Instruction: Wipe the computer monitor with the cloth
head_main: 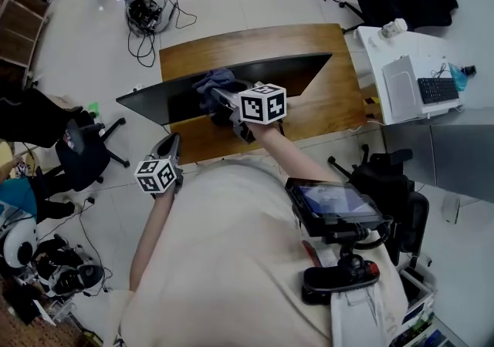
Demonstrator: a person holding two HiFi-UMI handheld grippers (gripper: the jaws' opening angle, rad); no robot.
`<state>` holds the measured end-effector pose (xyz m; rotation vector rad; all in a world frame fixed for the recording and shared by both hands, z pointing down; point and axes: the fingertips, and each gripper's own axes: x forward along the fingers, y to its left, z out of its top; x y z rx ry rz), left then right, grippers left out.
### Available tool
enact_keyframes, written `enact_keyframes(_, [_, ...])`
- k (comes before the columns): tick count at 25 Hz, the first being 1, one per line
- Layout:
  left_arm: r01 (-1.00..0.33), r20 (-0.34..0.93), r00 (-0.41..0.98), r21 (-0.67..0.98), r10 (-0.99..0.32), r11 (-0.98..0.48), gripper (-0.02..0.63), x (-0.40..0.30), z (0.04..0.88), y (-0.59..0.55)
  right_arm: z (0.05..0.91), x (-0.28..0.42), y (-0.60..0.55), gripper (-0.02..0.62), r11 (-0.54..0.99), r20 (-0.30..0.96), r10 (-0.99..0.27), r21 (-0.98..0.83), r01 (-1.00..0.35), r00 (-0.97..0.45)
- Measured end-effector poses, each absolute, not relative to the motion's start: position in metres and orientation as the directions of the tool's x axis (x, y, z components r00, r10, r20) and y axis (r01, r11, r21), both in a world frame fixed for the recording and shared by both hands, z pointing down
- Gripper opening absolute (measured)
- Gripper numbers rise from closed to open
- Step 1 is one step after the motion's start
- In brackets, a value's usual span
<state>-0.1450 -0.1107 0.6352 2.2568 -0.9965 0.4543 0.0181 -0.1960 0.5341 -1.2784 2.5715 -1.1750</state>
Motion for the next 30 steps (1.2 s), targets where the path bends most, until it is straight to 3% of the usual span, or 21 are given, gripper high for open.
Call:
enact_keyframes(15, [-0.73,0.485,0.683,0.429,-0.546,-0.532,0.005,-0.082,0.629,-0.101,0.527,0.152,-0.171,0.12,0.226,0.379,-0.811,-0.499,-0.836,-0.445])
enact_keyframes(25, [-0.691,0.5,0.72,0.45,-0.482,-0.566,0.005,-0.038,0.638,-0.056,0.559,0.169,-0.121,0.121,0.371,0.506,-0.795,-0.034,-0.928,-0.336])
enact_keyframes(30, [-0.658,0.514,0.743,0.445,-0.428,-0.608,0.005,-0.017,0.646,-0.038,0.616,0.139,-0.097,0.121,0.48,0.621,-0.689,0.005,-0.877,-0.373])
